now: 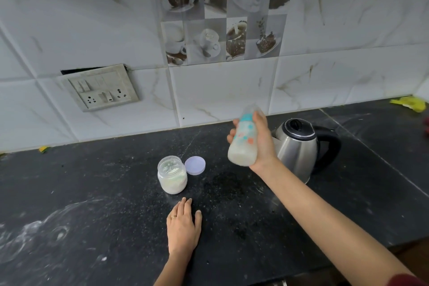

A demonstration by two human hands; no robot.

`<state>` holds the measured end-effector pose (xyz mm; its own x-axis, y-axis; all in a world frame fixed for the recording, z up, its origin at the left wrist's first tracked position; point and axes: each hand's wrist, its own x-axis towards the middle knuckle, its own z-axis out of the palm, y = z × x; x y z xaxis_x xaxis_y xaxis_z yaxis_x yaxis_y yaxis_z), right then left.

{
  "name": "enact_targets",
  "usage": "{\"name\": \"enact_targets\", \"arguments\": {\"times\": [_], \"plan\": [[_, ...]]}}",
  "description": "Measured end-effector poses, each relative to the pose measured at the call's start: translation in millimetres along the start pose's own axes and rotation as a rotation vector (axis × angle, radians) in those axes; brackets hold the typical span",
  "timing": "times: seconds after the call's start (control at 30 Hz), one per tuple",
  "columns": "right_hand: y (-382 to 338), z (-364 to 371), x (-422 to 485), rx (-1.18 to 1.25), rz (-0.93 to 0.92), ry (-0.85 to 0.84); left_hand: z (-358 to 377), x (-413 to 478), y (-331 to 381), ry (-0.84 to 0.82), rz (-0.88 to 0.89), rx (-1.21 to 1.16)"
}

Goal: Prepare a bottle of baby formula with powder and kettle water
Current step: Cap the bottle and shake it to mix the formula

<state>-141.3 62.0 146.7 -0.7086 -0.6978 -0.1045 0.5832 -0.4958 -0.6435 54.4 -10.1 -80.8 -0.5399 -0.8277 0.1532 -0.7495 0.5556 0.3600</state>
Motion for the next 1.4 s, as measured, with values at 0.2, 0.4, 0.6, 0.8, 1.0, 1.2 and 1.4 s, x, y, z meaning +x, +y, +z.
{"name": "enact_targets", "arguments": {"times": [0.2, 0.4, 0.6, 0.8, 1.0, 1.2, 1.4], "plan": [[-6.9, 10.5, 0.6, 0.09, -0.012, 0.003, -1.8, -0.3, 2.8, -0.04, -0.01, -0.02], [-5.3, 12.1, 5.5, 0.081, -0.038, 0.07, -1.8, 0.4, 1.4, -0.021, 0.004, -0.018], [0.9, 10.5, 2.2, 0.024, -0.008, 0.069, -2.2, 0.8, 0.9, -0.014, 0.007, -0.027], [7.8, 9.1, -3.9, -0.009, 0.021, 0.026, -1.5, -0.5, -0.3, -0.001, 0.014, -0.025], [0.2, 20.3, 4.4, 0.048, -0.006, 0.051, 0.6, -0.2, -0.9, -0.006, 0.014, -0.049], [-11.4, 25.1, 13.4, 0.072, -0.032, 0.09, 1.1, -0.8, -1.2, -0.022, 0.012, -0.057], [-11.8, 26.1, 12.7, 0.054, -0.048, 0.03, 3.9, 1.2, -3.8, -0.001, 0.027, -0.05]]}}
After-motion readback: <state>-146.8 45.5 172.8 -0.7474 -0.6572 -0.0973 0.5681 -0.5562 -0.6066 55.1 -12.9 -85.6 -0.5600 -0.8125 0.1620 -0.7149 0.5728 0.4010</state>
